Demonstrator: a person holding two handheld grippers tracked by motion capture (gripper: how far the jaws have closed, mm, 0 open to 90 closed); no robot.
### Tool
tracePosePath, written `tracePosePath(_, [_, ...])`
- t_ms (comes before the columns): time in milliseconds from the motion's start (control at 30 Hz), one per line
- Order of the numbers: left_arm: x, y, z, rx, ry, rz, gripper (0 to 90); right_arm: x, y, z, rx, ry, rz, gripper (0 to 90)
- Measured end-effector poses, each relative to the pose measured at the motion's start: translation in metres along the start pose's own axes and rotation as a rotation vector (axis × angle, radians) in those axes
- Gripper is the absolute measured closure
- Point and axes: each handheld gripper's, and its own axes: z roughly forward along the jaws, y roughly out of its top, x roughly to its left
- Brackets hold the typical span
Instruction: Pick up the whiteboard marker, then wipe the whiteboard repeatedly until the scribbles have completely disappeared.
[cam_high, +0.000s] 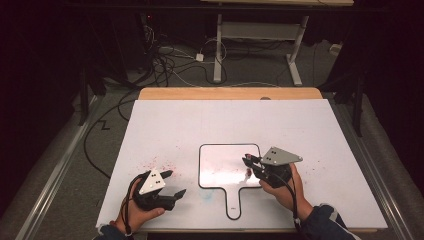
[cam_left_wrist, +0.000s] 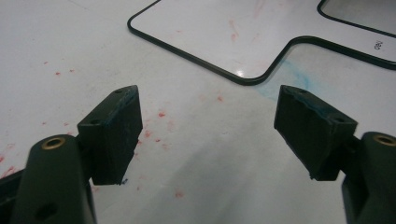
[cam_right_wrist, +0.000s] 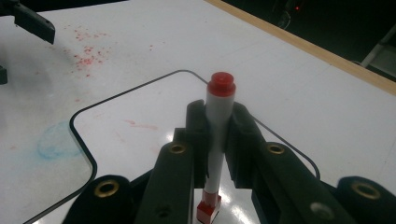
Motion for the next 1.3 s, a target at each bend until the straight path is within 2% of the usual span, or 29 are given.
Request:
tracePosePath(100, [0.000,0.000,0.001,0.002,-0.002,-0.003,22.6,0.001,0.001,0.004,-0.014,0.004,0.016,81.5])
tracePosePath(200, [0.000,0.000,0.001,0.002,-0.005,0.001,22.6,0.009,0.004,0.013,-0.035,0.024,0.020,81.6])
tracePosePath(267, [0.000,0.000,0.001,0.002,-0.005,0.001,22.7,0.015,0.007,0.019,-0.043,0.047,0.014,81.6])
tracePosePath(467, [0.001,0.000,0.001,0.001,-0.008,-0.003,22.7,0.033,0.018,0.039,-0.070,0.121,0.036,81.5])
tracePosePath(667, [0.002,-0.001,0.001,0.002,-0.009,-0.004,22.7,0.053,0.030,0.059,-0.082,0.179,0.020,81.5])
tracePosePath(800, [0.003,-0.001,0.001,0.001,-0.012,-0.007,22.7,0.061,0.035,0.065,-0.085,0.190,-0.015,81.5])
tracePosePath(900, [0.003,-0.003,0.000,0.005,-0.011,-0.009,22.7,0.060,0.034,0.063,-0.081,0.190,-0.011,81.5])
tracePosePath(1000, [0.003,-0.003,-0.001,0.003,-0.009,-0.014,22.7,0.055,0.030,0.055,-0.068,0.164,-0.032,81.6])
tracePosePath(1067, [0.002,-0.002,0.000,0.005,-0.007,-0.011,22.6,0.045,0.026,0.049,-0.059,0.143,-0.022,81.5])
tracePosePath(1200, [0.000,0.000,0.002,0.016,-0.010,0.005,22.7,0.022,0.015,0.032,-0.051,0.069,-0.007,81.5])
tracePosePath(1300, [-0.001,0.000,0.003,0.022,-0.011,0.004,22.6,0.003,0.004,0.019,-0.053,0.018,0.027,81.6])
